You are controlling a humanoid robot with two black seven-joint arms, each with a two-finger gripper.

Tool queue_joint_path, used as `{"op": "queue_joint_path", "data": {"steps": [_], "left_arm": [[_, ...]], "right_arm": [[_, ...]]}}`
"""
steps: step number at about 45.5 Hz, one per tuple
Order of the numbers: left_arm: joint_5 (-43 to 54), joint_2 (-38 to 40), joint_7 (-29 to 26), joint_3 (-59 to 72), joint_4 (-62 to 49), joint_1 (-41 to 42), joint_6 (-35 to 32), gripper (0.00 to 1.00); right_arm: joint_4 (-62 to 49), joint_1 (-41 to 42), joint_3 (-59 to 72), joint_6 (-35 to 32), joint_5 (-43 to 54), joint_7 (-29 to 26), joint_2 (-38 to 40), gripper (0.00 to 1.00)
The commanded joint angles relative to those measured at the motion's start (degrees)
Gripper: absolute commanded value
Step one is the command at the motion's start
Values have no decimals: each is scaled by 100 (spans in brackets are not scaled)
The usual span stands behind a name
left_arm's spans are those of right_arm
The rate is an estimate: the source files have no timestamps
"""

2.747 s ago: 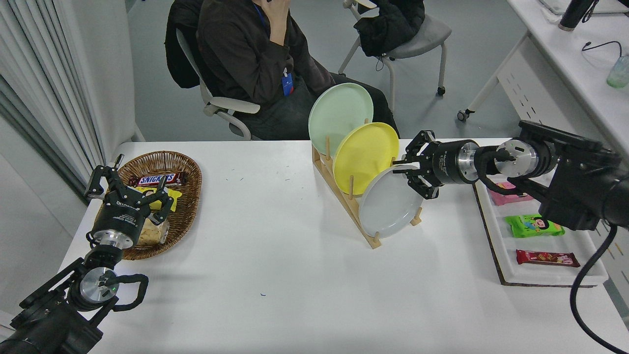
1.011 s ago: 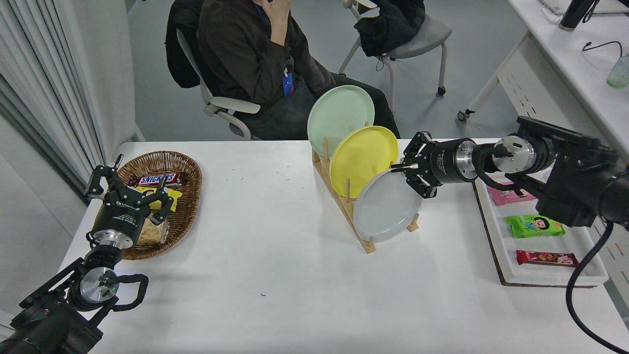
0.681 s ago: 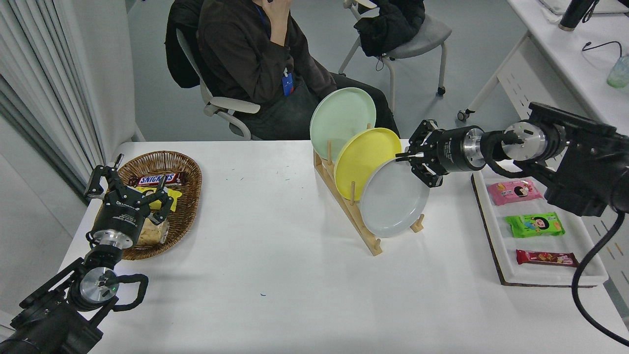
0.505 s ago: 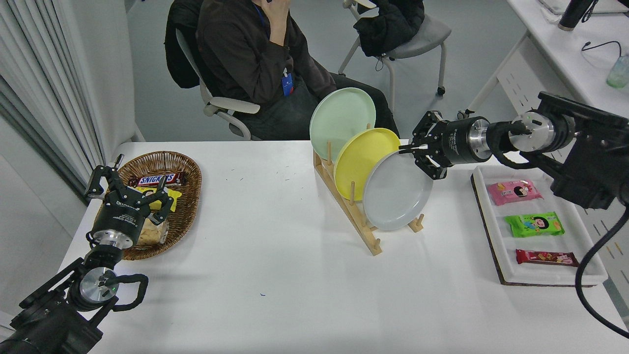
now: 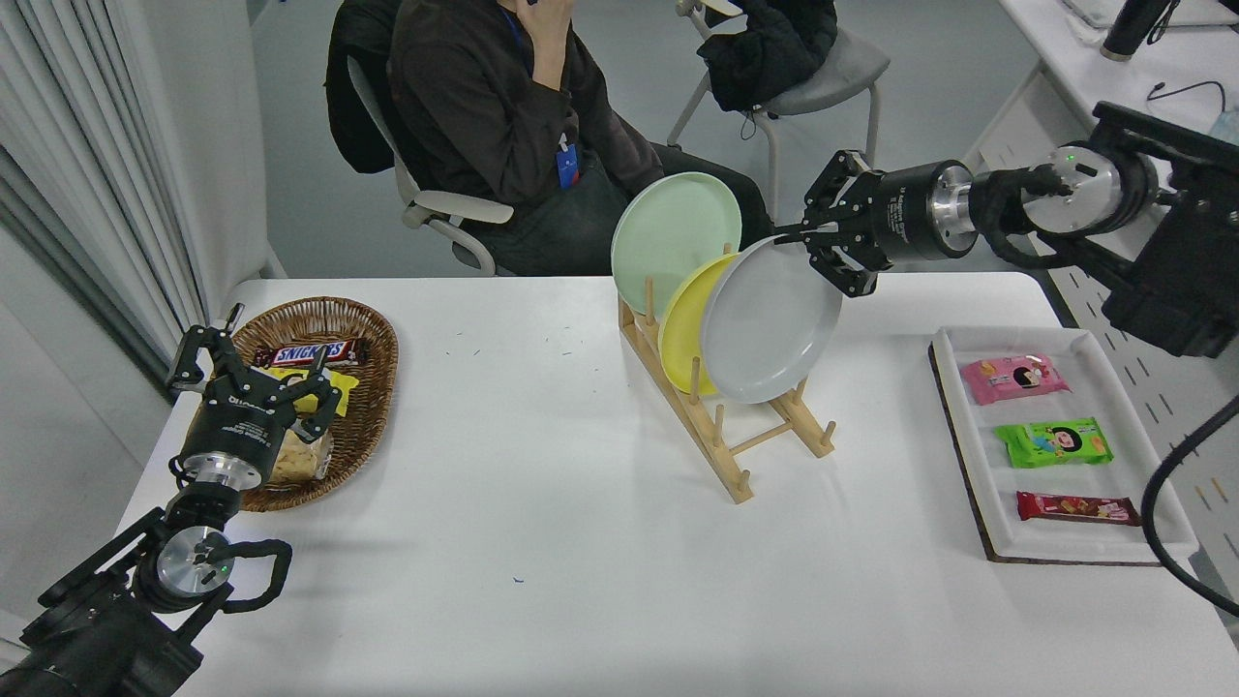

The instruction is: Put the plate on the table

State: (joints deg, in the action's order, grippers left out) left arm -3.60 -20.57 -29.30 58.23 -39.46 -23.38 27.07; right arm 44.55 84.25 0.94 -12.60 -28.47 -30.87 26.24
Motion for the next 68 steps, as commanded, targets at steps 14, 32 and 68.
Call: {"op": "queue_joint_path", "data": {"steps": [14,32,68], "left_arm": [[0,0,-6,-5,0,0,0,98],[0,0,3,-5,0,0,0,98],[0,0,-6,4,0,0,0,98]], "right_arm": [[643,733,-24,91,-265,-85,452,0],[660,988,47,267,-475,-244,461,0],[968,584,-137,1584,-1706,-244,118,0]]}}
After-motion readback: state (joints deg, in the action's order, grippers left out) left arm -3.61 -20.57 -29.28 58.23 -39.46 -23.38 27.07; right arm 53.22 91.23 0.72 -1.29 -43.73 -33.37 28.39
